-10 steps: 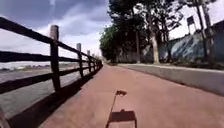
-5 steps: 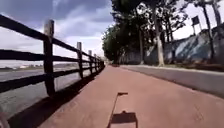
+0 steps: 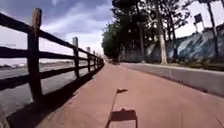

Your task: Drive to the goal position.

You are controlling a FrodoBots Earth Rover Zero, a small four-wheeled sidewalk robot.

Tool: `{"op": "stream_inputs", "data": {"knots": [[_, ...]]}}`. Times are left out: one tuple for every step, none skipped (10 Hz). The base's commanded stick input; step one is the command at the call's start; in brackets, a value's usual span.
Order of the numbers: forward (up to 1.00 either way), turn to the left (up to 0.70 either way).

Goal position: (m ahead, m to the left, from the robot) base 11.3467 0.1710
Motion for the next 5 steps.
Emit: {"op": "stream_inputs", "data": {"knots": [[0.7, -0.08], [0.7, -0.08], [0.7, -0.08], [0.7, -0.08], [0.7, -0.08]]}}
